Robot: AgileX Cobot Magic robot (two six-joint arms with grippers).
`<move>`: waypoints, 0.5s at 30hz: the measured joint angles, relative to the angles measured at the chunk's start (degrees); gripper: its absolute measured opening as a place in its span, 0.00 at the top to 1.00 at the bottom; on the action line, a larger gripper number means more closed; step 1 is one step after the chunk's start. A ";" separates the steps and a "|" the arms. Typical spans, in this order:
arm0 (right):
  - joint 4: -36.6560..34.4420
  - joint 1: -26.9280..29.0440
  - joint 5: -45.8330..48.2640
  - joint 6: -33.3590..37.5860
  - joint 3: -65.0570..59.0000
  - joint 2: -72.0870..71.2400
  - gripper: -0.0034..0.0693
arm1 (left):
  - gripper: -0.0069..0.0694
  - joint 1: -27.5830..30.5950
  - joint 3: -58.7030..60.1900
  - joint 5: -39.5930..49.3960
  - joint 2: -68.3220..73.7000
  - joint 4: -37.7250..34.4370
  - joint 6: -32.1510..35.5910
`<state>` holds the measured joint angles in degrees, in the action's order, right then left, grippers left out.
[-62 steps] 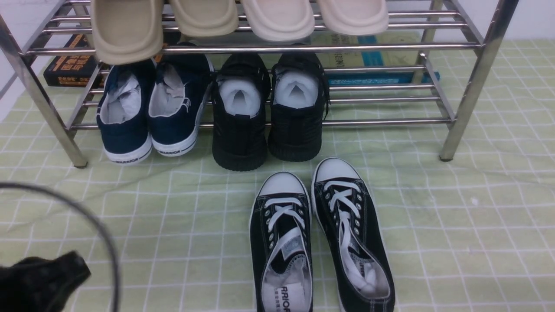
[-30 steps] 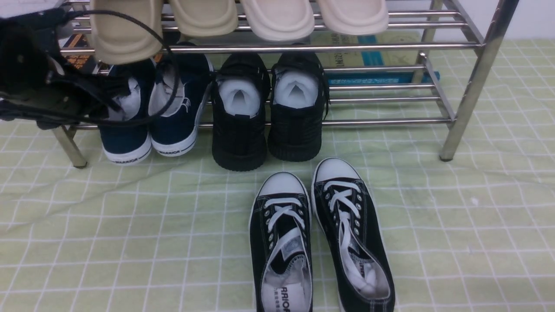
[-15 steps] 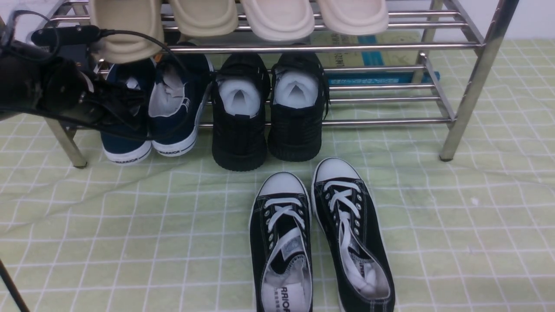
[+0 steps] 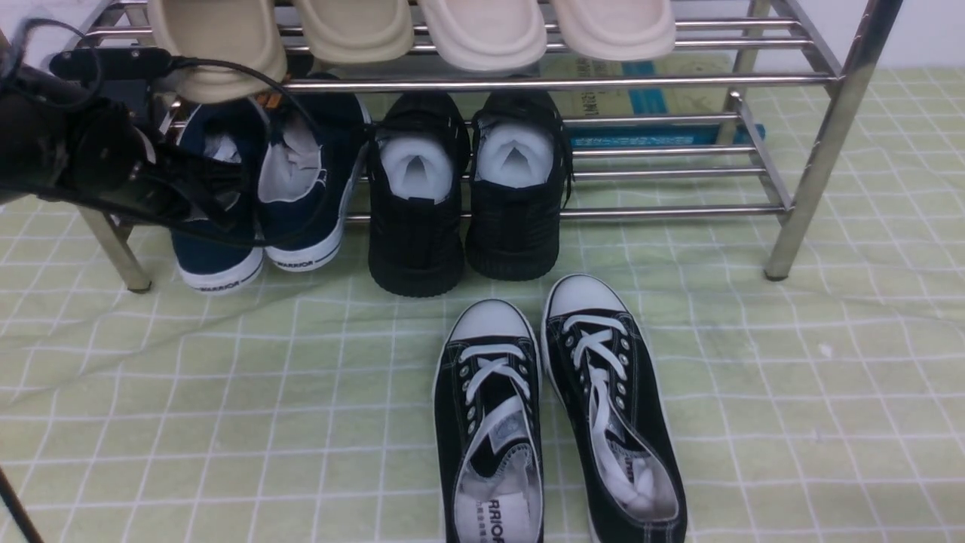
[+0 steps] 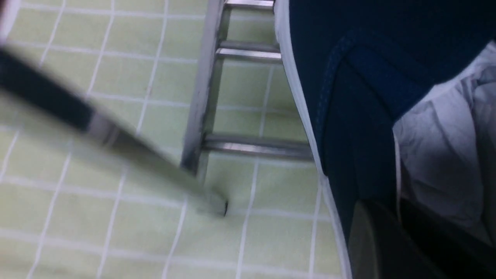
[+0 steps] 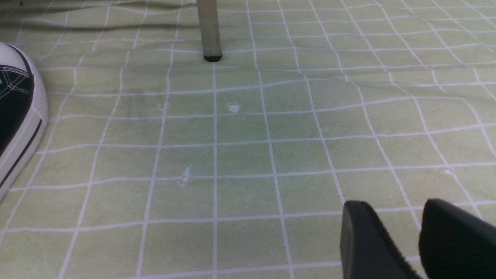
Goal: Take the shoes off the shelf with your hand from the green coffee tablecloth.
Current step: 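Grasp the leftmost shoe on the bottom shelf of the shoe rack with the left gripper, then set the held shoe down on the floor in front of the rack with the left gripper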
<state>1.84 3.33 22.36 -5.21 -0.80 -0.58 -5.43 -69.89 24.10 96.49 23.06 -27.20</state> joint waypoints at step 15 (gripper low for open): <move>0.05 0.00 0.00 0.00 0.00 0.00 0.62 | 0.84 0.00 1.33 26.59 -18.84 -3.70 2.07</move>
<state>1.89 3.33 22.36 -5.21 -0.80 -0.58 -5.43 -68.56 50.70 77.65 19.36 -25.13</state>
